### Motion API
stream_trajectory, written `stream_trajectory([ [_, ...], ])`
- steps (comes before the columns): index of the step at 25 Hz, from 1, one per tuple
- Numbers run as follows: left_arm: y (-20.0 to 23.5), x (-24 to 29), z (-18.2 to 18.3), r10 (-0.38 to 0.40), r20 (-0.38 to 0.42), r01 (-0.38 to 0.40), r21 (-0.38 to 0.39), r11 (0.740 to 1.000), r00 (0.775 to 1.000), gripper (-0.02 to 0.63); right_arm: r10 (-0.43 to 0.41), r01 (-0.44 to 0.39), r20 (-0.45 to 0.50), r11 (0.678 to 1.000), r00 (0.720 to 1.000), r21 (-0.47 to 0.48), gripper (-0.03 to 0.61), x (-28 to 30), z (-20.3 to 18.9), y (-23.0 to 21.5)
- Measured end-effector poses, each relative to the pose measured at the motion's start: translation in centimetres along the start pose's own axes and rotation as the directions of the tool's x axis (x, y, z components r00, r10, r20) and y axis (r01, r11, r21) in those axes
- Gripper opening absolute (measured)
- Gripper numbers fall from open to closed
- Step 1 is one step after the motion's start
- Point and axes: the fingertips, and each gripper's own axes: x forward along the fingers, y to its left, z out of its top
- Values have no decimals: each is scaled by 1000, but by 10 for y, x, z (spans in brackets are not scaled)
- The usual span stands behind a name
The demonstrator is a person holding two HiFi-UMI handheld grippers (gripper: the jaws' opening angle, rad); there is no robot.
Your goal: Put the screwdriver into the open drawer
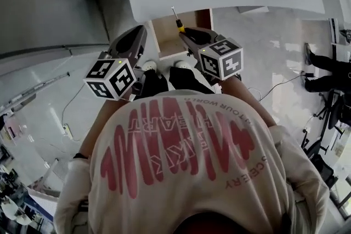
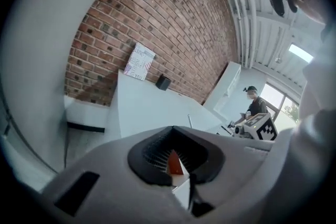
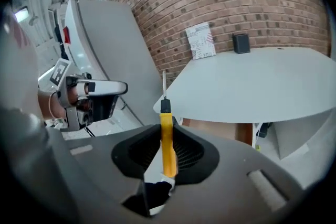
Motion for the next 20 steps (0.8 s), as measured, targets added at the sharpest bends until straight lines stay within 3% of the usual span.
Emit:
stream_trajectory([
  [6,-12,-7,-22,156,98,-146,-104,984,983,3,145,-168,-158,976,977,-140,89,7,-29,-8],
  [11,-8,-28,-49,314,137,-285,-197,938,940,3,223,-278,-278,944,934,-180,89,28,-55,-17],
  [15,-7,-36,-64,382,159,-340,-237,910,910,3,224,-299,-336,935,915,-191,89,43,-78,-35],
  [20,-5,-64,-99,482,125,-424,-321,847,867,3,223,-325,-423,928,878,-185,89,62,-112,-46],
])
